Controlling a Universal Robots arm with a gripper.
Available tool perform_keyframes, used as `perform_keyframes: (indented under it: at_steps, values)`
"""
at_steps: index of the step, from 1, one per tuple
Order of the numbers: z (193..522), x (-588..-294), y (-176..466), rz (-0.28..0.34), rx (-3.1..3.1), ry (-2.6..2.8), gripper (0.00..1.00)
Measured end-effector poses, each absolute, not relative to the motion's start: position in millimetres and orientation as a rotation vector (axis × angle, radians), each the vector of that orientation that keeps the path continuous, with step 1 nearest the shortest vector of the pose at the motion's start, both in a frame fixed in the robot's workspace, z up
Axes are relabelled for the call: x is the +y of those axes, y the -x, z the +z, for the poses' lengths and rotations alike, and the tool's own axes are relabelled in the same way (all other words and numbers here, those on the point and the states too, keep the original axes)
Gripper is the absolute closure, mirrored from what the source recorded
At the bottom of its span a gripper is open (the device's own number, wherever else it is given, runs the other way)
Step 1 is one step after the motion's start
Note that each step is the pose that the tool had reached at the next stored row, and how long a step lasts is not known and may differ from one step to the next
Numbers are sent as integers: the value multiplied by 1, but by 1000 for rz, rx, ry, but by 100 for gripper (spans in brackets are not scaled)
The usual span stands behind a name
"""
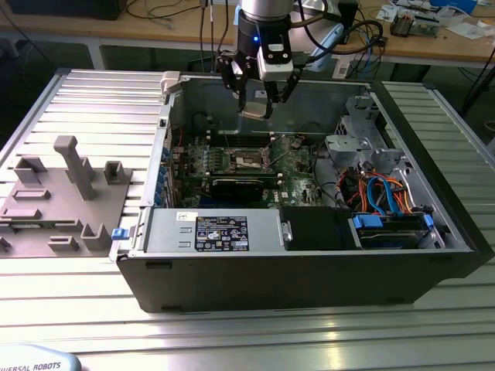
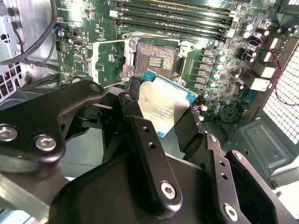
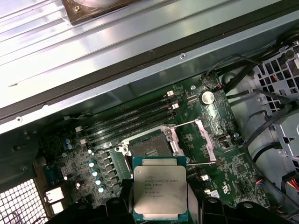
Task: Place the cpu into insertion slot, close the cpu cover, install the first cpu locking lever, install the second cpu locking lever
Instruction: 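Place the cpu into insertion slot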
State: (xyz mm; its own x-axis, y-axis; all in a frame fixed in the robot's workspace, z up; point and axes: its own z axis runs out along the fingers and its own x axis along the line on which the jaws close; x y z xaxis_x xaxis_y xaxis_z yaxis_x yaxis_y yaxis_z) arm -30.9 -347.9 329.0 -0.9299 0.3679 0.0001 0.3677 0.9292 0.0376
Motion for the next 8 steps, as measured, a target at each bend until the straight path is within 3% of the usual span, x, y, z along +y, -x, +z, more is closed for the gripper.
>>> perform_keyframes:
  at_steps: [8]
  values:
    - [329,-348,31,57,3077,-595,46]
